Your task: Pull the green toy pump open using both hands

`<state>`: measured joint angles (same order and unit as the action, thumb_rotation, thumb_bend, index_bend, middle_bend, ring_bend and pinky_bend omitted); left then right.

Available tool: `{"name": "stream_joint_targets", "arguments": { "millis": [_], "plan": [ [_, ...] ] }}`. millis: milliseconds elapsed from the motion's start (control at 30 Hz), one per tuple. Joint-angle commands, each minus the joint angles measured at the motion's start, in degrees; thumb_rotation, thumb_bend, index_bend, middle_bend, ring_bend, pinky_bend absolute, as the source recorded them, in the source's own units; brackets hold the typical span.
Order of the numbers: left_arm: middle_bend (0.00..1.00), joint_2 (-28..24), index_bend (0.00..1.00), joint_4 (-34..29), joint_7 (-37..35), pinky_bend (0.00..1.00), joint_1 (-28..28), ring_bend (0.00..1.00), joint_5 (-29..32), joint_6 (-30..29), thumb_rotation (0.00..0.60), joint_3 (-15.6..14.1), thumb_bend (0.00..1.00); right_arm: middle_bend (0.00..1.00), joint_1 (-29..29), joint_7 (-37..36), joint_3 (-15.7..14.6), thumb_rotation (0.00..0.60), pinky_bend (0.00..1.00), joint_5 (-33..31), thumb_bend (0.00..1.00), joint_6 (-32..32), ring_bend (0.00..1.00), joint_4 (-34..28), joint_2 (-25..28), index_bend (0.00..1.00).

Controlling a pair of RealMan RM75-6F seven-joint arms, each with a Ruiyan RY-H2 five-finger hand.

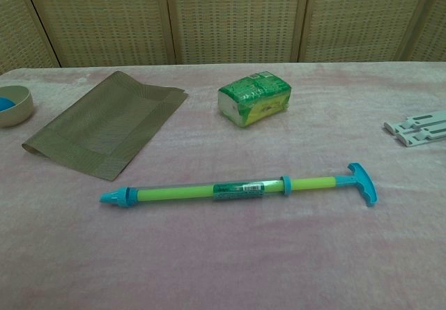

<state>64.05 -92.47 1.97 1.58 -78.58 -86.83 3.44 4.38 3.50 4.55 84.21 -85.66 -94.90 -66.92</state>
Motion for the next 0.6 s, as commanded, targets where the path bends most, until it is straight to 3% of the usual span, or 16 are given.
{"name": "stream_joint_targets", "arguments": {
  "millis": [33,600],
  "plan": [
    [0.00,0.0,0.00,-0.1,0.2,0.00,0.0,0.00,-0.2,-0.1,0.600,-0.1,0.00,0.00,-0.1,-0.2,0.0,0.600,0.00,0.0,0.17,0.0,0.00,0.0,0.1,0.03],
    [0.00,-0.2,0.00,-0.2,-0.5,0.00,0.2,0.00,-0.2,-0.5,0.600,0.1,0.00,0.00,0.2,-0.1,-0.7,0.600,0.00,0.9,0.17,1.0,0.00,-0.3,0.2,0.03]
  ]
}}
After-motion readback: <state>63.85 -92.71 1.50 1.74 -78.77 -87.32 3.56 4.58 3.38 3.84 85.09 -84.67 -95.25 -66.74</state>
